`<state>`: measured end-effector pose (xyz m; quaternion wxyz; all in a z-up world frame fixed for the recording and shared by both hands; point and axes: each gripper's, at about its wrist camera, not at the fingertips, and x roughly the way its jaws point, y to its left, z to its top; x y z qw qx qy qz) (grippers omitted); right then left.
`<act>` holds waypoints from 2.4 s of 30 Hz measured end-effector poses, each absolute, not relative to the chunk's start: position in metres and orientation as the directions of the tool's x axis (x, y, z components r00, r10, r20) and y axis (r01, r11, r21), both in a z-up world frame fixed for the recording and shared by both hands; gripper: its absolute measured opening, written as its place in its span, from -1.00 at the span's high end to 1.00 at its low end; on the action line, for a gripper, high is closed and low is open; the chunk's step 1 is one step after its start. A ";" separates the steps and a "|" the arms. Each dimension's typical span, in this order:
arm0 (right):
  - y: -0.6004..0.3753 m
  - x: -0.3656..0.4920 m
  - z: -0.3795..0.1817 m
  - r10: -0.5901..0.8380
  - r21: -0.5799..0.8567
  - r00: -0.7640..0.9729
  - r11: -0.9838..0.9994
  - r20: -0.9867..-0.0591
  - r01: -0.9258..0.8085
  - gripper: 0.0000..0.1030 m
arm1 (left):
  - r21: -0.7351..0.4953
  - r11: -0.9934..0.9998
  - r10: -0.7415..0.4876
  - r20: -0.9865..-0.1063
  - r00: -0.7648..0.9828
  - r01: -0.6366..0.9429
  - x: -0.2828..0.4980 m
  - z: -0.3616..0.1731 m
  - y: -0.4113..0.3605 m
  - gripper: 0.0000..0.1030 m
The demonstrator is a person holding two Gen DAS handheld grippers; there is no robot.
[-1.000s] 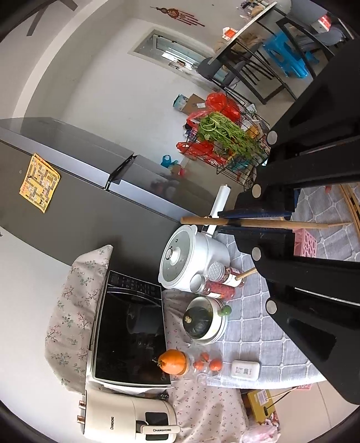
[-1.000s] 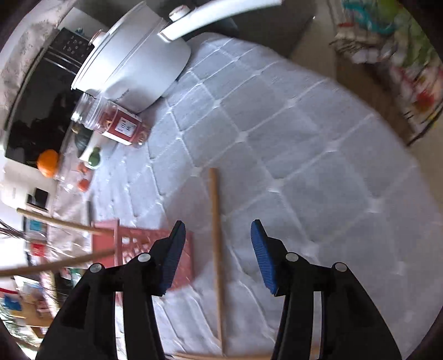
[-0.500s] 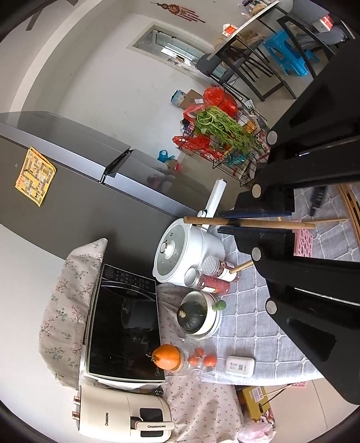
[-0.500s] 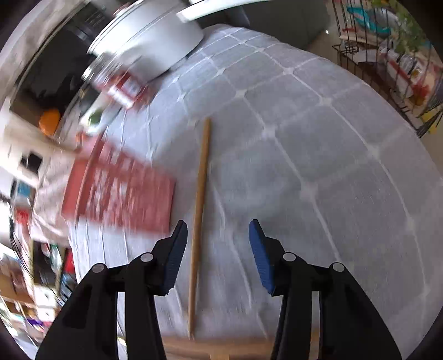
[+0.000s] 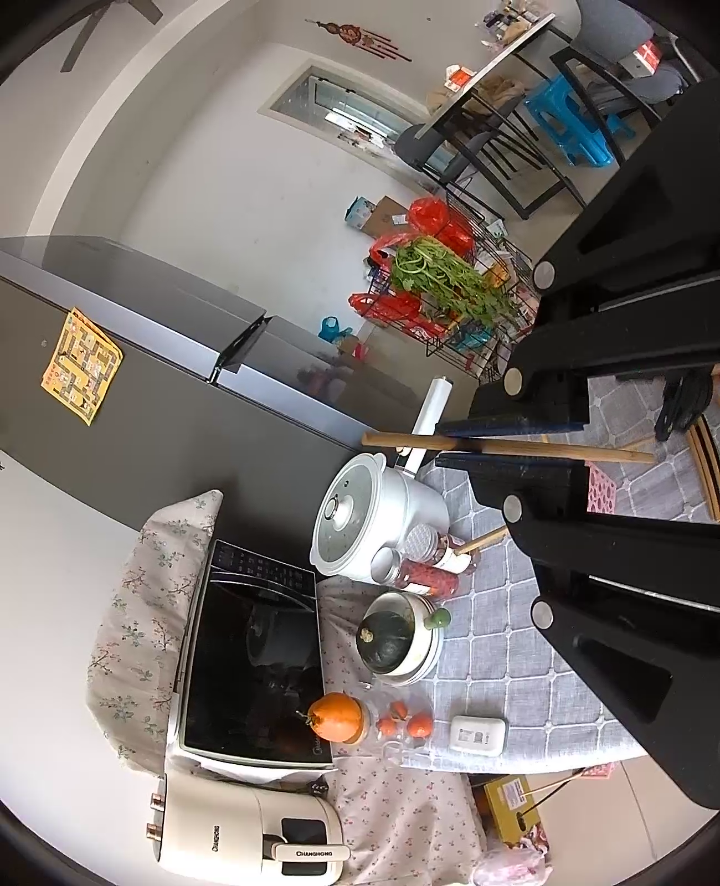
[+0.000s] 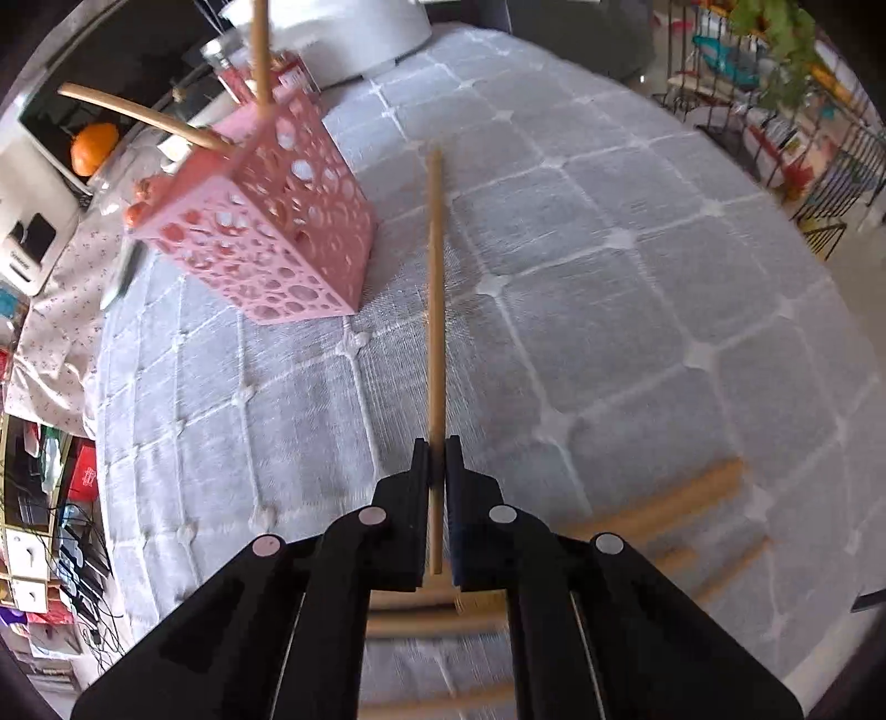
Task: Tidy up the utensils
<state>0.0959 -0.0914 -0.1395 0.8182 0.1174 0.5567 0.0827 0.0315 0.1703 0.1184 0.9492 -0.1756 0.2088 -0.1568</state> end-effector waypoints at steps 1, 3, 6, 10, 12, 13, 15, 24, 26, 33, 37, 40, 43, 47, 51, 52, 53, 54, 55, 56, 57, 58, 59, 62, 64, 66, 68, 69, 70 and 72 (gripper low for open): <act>-0.094 0.091 -0.132 0.267 0.285 0.376 0.958 -0.887 -0.007 0.89 | -0.401 0.888 -0.373 -0.337 0.864 0.226 0.030 0.119 0.171 0.90; -0.105 0.071 -0.107 0.266 0.282 0.403 0.959 -0.876 -0.021 0.88 | -0.403 0.886 -0.376 -0.329 0.866 0.231 0.027 0.121 0.170 0.90; -0.118 0.053 -0.067 0.237 0.257 0.461 0.966 -0.855 -0.021 0.88 | -0.409 0.881 -0.382 -0.319 0.867 0.238 0.025 0.122 0.169 0.90; -0.142 0.042 -0.018 0.195 0.235 0.568 0.972 -0.800 -0.003 0.88 | -0.411 0.880 -0.386 -0.322 0.865 0.240 0.026 0.121 0.164 0.90; -0.146 0.041 0.002 0.196 0.242 0.602 0.970 -0.774 -0.005 0.88 | -0.407 0.883 -0.382 -0.328 0.864 0.236 0.028 0.119 0.160 0.90; -0.148 0.041 0.009 0.200 0.246 0.616 0.969 -0.762 -0.011 0.88 | -0.403 0.885 -0.380 -0.332 0.863 0.234 0.030 0.117 0.158 0.90; -0.151 0.039 0.025 0.214 0.250 0.636 0.968 -0.742 -0.033 0.89 | -0.392 0.892 -0.370 -0.341 0.864 0.227 0.034 0.114 0.154 0.90; -0.149 0.028 0.086 0.307 0.295 0.664 0.946 -0.682 -0.135 0.88 | -0.368 0.916 -0.298 -0.357 0.885 0.160 0.065 0.104 0.143 0.90; -0.150 0.028 0.095 0.335 0.318 0.665 0.936 -0.668 -0.152 0.88 | -0.366 0.919 -0.281 -0.355 0.892 0.144 0.074 0.104 0.142 0.90; -0.151 0.045 0.131 0.414 0.402 0.679 0.896 -0.607 -0.187 0.88 | -0.380 0.922 -0.224 -0.365 0.904 0.075 0.118 0.091 0.136 0.90; -0.146 0.064 0.137 0.429 0.426 0.683 0.885 -0.591 -0.187 0.88 | -0.364 0.931 -0.215 -0.460 0.862 0.038 0.146 0.058 0.127 0.85; -0.140 0.079 0.138 0.430 0.437 0.689 0.881 -0.583 -0.179 0.88 | -0.396 0.918 -0.206 -0.487 0.849 -0.004 0.141 0.046 0.141 0.61; -0.132 0.095 0.138 0.437 0.447 0.685 0.876 -0.583 -0.179 0.88 | -0.452 0.891 -0.184 -0.453 0.872 -0.047 0.116 0.052 0.165 0.35; -0.117 0.109 0.138 0.418 0.425 0.693 0.888 -0.587 -0.176 0.88 | -0.494 0.866 -0.164 -0.424 0.891 -0.076 0.086 0.067 0.192 0.30; -0.100 0.124 0.132 0.400 0.403 0.689 0.900 -0.605 -0.168 0.88 | -0.490 0.868 -0.131 -0.391 0.911 -0.086 0.065 0.076 0.200 0.30; -0.096 0.127 0.129 0.395 0.399 0.687 0.902 -0.610 -0.164 0.88 | -0.484 0.871 -0.132 -0.391 0.911 -0.082 0.065 0.078 0.200 0.30; -0.092 0.130 0.126 0.389 0.393 0.685 0.905 -0.616 -0.160 0.88 | -0.475 0.876 -0.132 -0.393 0.910 -0.078 0.064 0.078 0.199 0.30; -0.088 0.134 0.122 0.378 0.385 0.687 0.910 -0.621 -0.153 0.88 | -0.471 0.879 -0.131 -0.395 0.909 -0.078 0.065 0.077 0.198 0.30; -0.085 0.137 0.119 0.371 0.378 0.688 0.914 -0.624 -0.150 0.88 | -0.467 0.881 -0.130 -0.400 0.907 -0.080 0.065 0.076 0.198 0.30; -0.080 0.140 0.115 0.360 0.368 0.688 0.919 -0.630 -0.143 0.88 | -0.467 0.881 -0.134 -0.409 0.903 -0.081 0.067 0.073 0.198 0.30; -0.077 0.144 0.110 0.350 0.360 0.686 0.923 -0.638 -0.135 0.88 | -0.467 0.880 -0.138 -0.415 0.899 -0.081 0.069 0.071 0.197 0.30; -0.075 0.147 0.105 0.345 0.359 0.684 0.924 -0.643 -0.130 0.88 | -0.467 0.881 -0.141 -0.423 0.895 -0.082 0.070 0.069 0.197 0.30; -0.072 0.152 0.098 0.347 0.364 0.679 0.923 -0.647 -0.125 0.88 | -0.467 0.880 -0.141 -0.428 0.893 -0.085 0.071 0.067 0.197 0.30; -0.065 0.164 0.077 0.346 0.363 0.653 0.924 -0.673 -0.116 0.87 | -0.457 0.885 -0.141 -0.448 0.883 -0.090 0.074 0.062 0.196 0.28; -0.071 0.166 0.066 0.363 0.404 0.640 0.910 -0.678 -0.088 0.80 | -0.446 0.890 -0.143 -0.463 0.875 -0.091 0.076 0.058 0.194 0.24; -0.078 0.159 0.065 0.351 0.404 0.656 0.912 -0.668 -0.076 0.63 | -0.434 0.897 -0.152 -0.479 0.864 -0.082 0.078 0.054 0.190 0.22; -0.085 0.147 0.067 0.311 0.372 0.685 0.926 -0.659 -0.063 0.38 | -0.423 0.903 -0.163 -0.489 0.857 -0.069 0.078 0.051 0.185 0.18; -0.088 0.140 0.069 0.289 0.352 0.701 0.934 -0.652 -0.058 0.35 | -0.415 0.908 -0.162 -0.491 0.856 -0.066 0.078 0.050 0.182 0.13; -0.090 0.134 0.070 0.270 0.335 0.714 0.941 -0.646 -0.053 0.25 | -0.406 0.912 -0.166 -0.494 0.853 -0.058 0.078 0.050 0.178 0.06; -0.097 0.117 0.071 0.228 0.303 0.745 0.952 -0.627 -0.036 0.04 | -0.386 0.921 -0.169 -0.498 0.851 -0.042 0.076 0.048 0.168 -0.04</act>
